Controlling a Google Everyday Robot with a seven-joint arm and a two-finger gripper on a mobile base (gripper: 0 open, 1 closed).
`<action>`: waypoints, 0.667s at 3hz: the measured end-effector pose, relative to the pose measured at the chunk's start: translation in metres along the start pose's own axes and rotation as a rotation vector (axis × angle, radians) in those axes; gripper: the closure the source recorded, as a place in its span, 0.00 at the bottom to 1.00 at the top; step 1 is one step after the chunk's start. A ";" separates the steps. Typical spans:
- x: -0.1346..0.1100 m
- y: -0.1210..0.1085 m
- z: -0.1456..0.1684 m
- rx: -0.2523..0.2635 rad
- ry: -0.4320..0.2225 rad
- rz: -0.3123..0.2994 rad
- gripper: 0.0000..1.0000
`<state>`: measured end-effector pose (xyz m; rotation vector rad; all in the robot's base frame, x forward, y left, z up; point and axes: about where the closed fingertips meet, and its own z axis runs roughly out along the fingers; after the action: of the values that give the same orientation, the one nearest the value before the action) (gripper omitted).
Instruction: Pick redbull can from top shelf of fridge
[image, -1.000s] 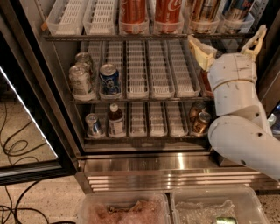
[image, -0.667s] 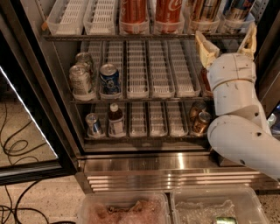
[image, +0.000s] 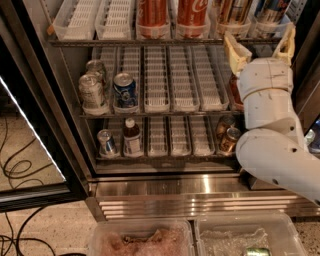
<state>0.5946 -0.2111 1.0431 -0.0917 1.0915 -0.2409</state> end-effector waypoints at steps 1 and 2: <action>-0.008 -0.003 0.013 0.032 -0.041 0.005 0.32; -0.018 -0.006 0.026 0.076 -0.091 0.007 0.22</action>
Offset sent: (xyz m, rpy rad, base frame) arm 0.0241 -0.0059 0.0379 0.0430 -0.1647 -0.0781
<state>0.6090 -0.2135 1.0713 -0.0310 0.9908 -0.2693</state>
